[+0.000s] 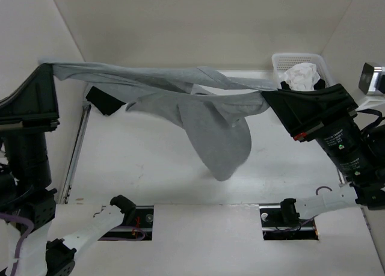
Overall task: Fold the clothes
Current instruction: Flatten the tank top out
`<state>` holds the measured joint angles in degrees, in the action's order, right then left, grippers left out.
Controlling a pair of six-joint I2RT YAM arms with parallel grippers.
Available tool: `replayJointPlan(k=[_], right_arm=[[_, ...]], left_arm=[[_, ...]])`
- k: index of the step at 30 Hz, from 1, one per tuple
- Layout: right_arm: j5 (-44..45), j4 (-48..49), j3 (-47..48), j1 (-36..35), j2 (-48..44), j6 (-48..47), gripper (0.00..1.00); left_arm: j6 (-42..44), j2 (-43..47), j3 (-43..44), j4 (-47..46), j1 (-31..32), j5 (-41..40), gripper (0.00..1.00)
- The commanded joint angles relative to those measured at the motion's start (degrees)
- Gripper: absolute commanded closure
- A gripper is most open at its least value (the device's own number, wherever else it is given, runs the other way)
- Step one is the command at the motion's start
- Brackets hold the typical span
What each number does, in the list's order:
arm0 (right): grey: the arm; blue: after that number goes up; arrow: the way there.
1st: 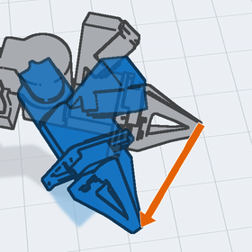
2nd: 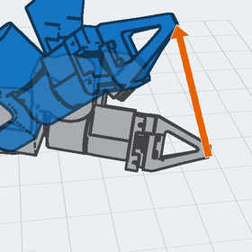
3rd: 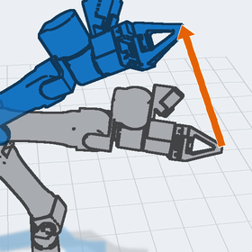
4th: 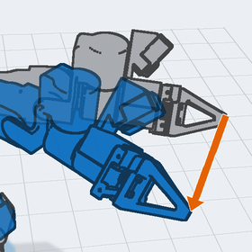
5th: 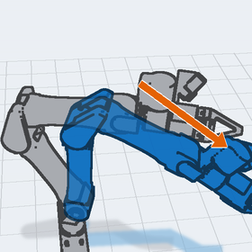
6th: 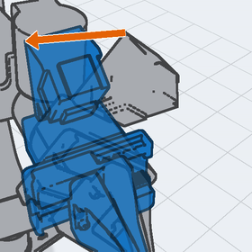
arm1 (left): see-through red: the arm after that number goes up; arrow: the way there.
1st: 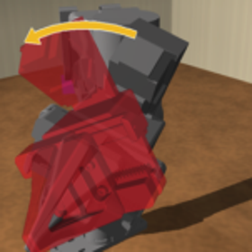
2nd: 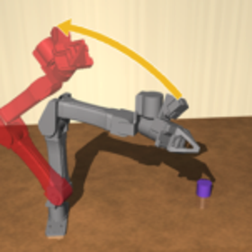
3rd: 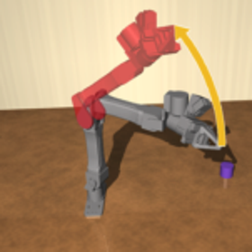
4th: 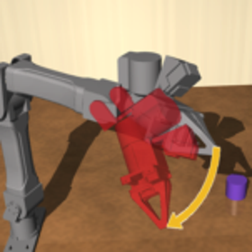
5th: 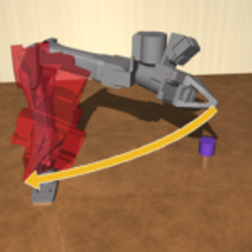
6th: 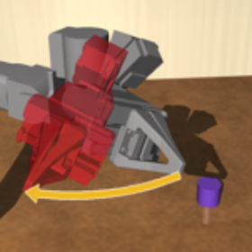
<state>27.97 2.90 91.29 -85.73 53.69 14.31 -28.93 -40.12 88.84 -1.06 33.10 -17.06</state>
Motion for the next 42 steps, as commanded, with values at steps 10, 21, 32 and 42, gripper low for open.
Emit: replayJointPlan(k=[10,21,32,42], right_arm=[[35.0,21.3,-2.0,-11.4,7.9,-42.5,0.98],[-17.9,1.8,-10.8,52.5,21.9,7.3,0.99],[-24.8,-7.5,8.1,66.4,47.9,15.8,0.47],[-17.6,12.3,-50.6,48.6,20.3,28.5,0.99]], left_arm=[[-4.4,-1.6,-8.9,1.6,-8.5,1.4,0.97],[-3.2,-35.3,-11.8,-11.1,-17.1,-1.8,0.97],[-0.3,-59.2,3.7,-4.6,-18.4,-0.5,0.6],[-1.3,-30.0,-52.1,-7.8,1.1,-7.9,0.91]])
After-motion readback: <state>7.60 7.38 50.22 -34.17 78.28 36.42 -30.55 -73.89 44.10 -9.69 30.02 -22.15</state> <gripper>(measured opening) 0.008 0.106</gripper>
